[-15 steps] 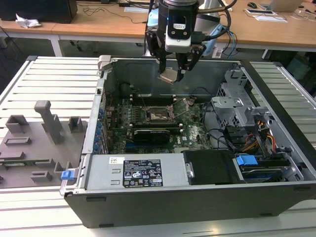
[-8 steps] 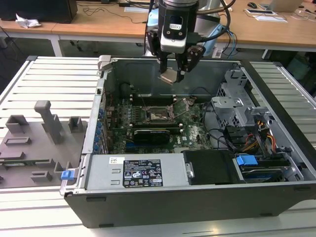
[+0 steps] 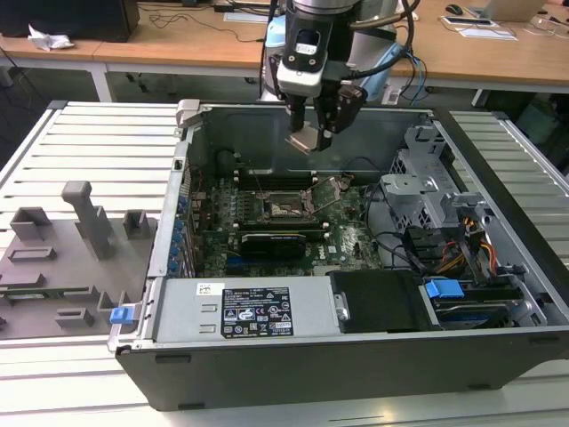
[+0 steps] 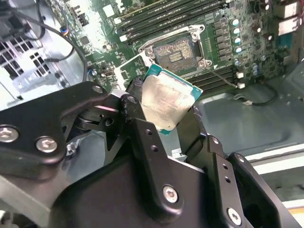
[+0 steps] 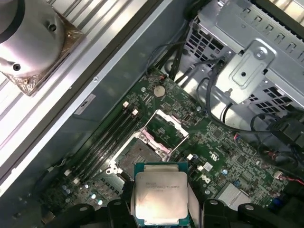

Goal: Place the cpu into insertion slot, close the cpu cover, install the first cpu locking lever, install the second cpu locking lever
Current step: 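Place the cpu into insertion slot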

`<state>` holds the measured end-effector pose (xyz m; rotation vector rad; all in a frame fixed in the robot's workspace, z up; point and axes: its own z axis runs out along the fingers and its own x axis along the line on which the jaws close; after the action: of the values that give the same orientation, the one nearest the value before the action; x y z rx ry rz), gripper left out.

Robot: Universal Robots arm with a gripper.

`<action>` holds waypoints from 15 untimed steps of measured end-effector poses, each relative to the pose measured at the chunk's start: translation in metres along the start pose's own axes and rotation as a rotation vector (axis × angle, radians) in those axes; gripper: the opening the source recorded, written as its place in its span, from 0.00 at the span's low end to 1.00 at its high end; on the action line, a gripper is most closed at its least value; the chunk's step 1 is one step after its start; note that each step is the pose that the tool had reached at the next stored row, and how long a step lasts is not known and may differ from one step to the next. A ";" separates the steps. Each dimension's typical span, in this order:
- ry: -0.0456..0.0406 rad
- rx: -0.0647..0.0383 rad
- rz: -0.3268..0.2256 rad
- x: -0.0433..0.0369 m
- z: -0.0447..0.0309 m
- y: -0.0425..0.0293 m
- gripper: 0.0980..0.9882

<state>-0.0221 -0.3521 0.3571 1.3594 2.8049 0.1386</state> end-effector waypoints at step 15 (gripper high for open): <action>-0.0218 -0.005 0.243 -0.0001 0.0053 -0.0005 0.49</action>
<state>-0.0221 -0.3521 0.3519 1.6849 2.6099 0.1330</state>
